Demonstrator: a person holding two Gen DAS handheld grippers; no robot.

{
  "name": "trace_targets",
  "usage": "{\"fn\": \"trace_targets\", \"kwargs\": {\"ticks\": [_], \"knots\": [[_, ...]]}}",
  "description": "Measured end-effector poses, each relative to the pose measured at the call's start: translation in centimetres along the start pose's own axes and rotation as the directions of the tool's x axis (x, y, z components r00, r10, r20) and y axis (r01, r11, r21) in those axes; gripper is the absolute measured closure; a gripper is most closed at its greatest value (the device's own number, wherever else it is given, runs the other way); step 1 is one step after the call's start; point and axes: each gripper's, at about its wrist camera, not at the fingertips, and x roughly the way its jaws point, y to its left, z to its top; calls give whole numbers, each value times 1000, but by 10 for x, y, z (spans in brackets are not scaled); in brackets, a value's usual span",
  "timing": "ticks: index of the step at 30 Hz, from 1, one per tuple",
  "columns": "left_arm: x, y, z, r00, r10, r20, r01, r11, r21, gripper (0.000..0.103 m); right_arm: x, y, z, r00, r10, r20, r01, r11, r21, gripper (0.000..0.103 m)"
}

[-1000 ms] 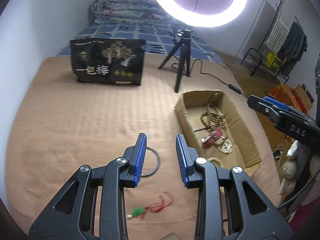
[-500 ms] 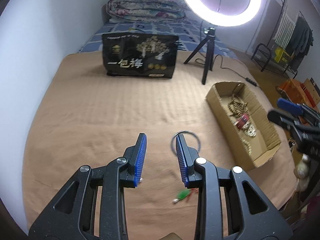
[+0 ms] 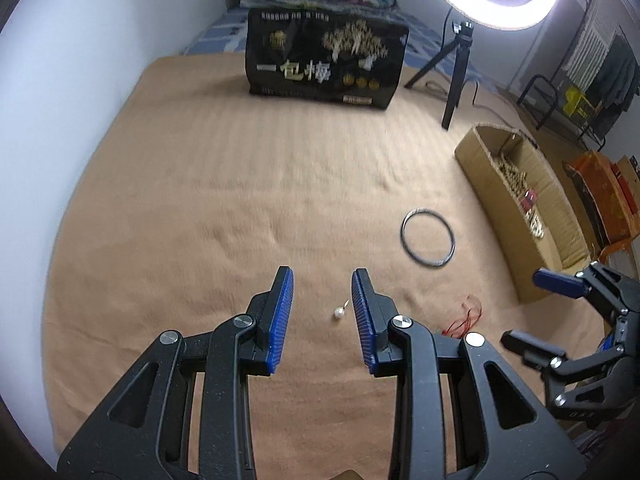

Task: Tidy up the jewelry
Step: 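Move both tools back toward the green jade pendant and pearl earring, then grasp the pearl earring with the left tool while the right tool grasps the jade pendant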

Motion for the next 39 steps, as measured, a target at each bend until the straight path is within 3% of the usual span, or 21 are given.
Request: {"fn": "trace_targets", "kwargs": {"ticks": [9,14,19,26,33,39], "knots": [[27,-5,-12,997,-24,-69,26,999,25,73,41,-1,-10,982,152,-108,-131,974,183,34],[40,-4,-13,995,-27,-93,29,999,22,73,58,-2,-9,975,175,-138,-137,959,246,35],[48,-1,-13,994,-25,-106,27,999,18,73,72,3,-6,970,181,-161,-139,960,243,49],[59,1,-12,992,-24,-122,26,1000,16,79,85,13,-1,973,145,-181,-103,969,223,60],[70,-1,-12,990,-33,-139,35,999,13,79,95,28,7,976,79,-202,-50,988,144,62],[80,-5,-13,985,-44,-165,47,999,19,82,99,31,8,978,35,-205,-13,994,110,81]]}}
